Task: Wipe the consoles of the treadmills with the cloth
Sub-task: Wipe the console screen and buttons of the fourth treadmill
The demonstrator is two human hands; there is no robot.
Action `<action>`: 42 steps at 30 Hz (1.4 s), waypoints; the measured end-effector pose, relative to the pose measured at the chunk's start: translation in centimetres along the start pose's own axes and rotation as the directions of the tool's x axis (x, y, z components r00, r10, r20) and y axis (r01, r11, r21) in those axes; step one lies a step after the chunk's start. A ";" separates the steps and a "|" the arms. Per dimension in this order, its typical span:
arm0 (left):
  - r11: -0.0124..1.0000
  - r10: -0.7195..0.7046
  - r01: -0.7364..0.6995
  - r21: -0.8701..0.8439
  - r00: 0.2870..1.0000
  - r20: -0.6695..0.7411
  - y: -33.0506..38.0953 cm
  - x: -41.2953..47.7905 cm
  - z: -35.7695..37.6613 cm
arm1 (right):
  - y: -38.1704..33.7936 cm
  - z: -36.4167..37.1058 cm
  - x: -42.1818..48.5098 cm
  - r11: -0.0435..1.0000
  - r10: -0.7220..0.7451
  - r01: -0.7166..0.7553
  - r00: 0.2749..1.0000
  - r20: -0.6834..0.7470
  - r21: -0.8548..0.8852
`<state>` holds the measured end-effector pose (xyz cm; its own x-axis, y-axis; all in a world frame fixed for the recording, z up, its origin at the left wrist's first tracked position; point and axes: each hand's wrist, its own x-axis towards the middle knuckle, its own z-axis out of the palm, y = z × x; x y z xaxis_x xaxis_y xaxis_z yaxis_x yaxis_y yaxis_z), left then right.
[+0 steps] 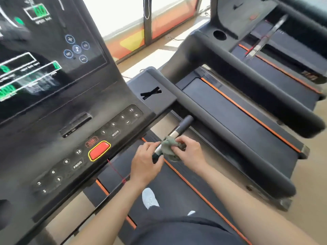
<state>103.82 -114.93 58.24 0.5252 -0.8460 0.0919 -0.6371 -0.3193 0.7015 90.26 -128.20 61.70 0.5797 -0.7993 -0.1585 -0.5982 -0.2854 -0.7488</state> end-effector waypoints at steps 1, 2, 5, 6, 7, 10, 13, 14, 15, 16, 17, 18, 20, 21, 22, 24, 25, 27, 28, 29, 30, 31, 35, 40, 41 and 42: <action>0.997 0.054 -0.050 -0.067 0.996 0.064 0.9 0.0 0.3 | 0.7 -0.7 -1.3 0.999 0.017 -0.017 1.000 0.004 0.046; 0.988 0.105 -0.087 -0.131 0.985 0.139 1.8 0.0 0.9 | 1.6 -1.5 -2.6 0.996 0.031 -0.031 1.000 0.005 0.088; 0.957 0.133 -0.018 -0.289 0.914 0.383 4.8 -0.4 3.1 | 4.7 -3.8 -6.3 0.981 0.079 -0.078 0.997 0.003 0.179; 0.945 0.130 0.025 -0.326 0.886 0.445 6.0 -0.7 4.2 | 5.9 -4.7 -7.6 0.974 0.117 -0.114 0.993 -0.008 0.194; 0.936 0.133 0.048 -0.349 0.869 0.476 7.2 -1.0 5.6 | 7.2 -5.6 -9.0 0.965 0.160 -0.151 0.987 -0.028 0.213; 0.936 0.143 0.032 -0.351 0.876 0.461 12.1 -2.3 10.5 | 11.5 -9.0 -13.4 0.930 0.271 -0.222 0.953 -0.138 0.294; 0.945 0.210 -0.034 -0.325 0.825 0.524 18.2 -4.6 16.2 | 17.0 -13.0 -18.5 0.905 0.382 -0.301 0.887 -0.259 0.301; 0.945 0.239 -0.059 -0.323 0.799 0.551 20.3 -5.6 18.1 | 18.9 -14.3 -20.4 0.897 0.412 -0.328 0.863 -0.294 0.296; 0.944 0.267 -0.091 -0.318 0.776 0.572 22.3 -6.5 19.9 | 20.8 -15.7 -22.2 0.891 0.437 -0.354 0.839 -0.323 0.285; 0.940 0.308 -0.150 -0.305 0.757 0.576 24.2 -7.3 21.7 | 22.6 -17.1 -24.0 0.885 0.457 -0.376 0.819 -0.349 0.276; 0.930 0.360 -0.232 -0.287 0.739 0.569 25.9 -8.0 23.4 | 24.3 -18.5 -25.7 0.878 0.473 -0.392 0.799 -0.372 0.275; 0.911 0.413 -0.319 -0.262 0.720 0.557 27.5 -8.6 25.0 | 25.9 -20.0 -27.3 0.872 0.487 -0.403 0.779 -0.395 0.279; 0.877 0.470 -0.438 -0.196 0.699 0.539 30.0 -9.6 28.2 | 28.8 -22.8 -30.2 0.868 0.495 -0.408 0.740 -0.455 0.282; 0.868 0.477 -0.469 -0.163 0.697 0.536 31.0 -10.1 29.9 | 30.0 -24.1 -31.4 0.868 0.496 -0.407 0.724 -0.479 0.283; 0.863 0.476 -0.488 -0.133 0.694 0.540 32.0 -10.7 31.3 | 31.1 -25.2 -32.5 0.869 0.495 -0.404 0.715 -0.494 0.285; 0.857 0.470 -0.506 -0.098 0.690 0.551 34.2 -12.0 33.6 | 33.1 -27.2 -33.9 0.867 0.498 -0.406 0.705 -0.504 0.289; 0.860 0.461 -0.504 -0.082 0.697 0.549 35.2 -12.6 34.5 | 34.0 -28.1 -34.2 0.867 0.499 -0.407 0.704 -0.506 0.289; 0.876 0.425 -0.480 -0.041 0.729 0.537 36.6 -13.3 35.8 | 35.6 -29.8 -34.4 0.871 0.491 -0.402 0.711 -0.503 0.282; 0.891 0.395 -0.453 -0.027 0.744 0.538 37.0 -13.5 36.4 | 36.3 -30.6 -34.3 0.873 0.488 -0.403 0.721 -0.492 0.275; 0.907 0.367 -0.421 -0.027 0.756 0.542 37.3 -13.5 37.0 | 36.8 -31.2 -34.1 0.874 0.486 -0.402 0.731 -0.479 0.273; 0.919 0.351 -0.393 -0.042 0.762 0.544 37.6 -13.5 37.5 | 37.4 -31.8 -33.9 0.878 0.479 -0.394 0.741 -0.470 0.273; 0.928 0.344 -0.367 -0.070 0.765 0.545 37.9 -13.3 38.0 | 38.0 -32.4 -33.5 0.882 0.471 -0.386 0.749 -0.466 0.271; 0.958 0.284 -0.205 -0.200 0.776 0.564 40.1 -11.4 39.8 | 40.5 -35.7 -30.5 0.895 0.445 -0.364 0.777 -0.446 0.259; 0.931 0.244 -0.026 -0.364 0.786 0.569 44.5 -6.1 43.3 | 43.8 -42.1 -24.7 0.914 0.405 -0.341 0.791 -0.458 0.220; 0.923 0.239 -0.010 -0.385 0.798 0.552 45.5 -5.0 44.0 | 44.3 -43.4 -23.6 0.912 0.410 -0.343 0.785 -0.465 0.225; 0.915 0.234 0.000 -0.403 0.814 0.531 46.5 -3.9 44.8 | 44.7 -44.8 -22.4 0.913 0.407 -0.341 0.779 -0.476 0.223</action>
<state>46.92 -145.63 58.89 -0.0210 -0.9904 -0.1367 -0.3561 -0.1203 0.9267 25.75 -146.73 60.57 -0.0552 -0.9909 -0.1225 -0.6206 0.1301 -0.7733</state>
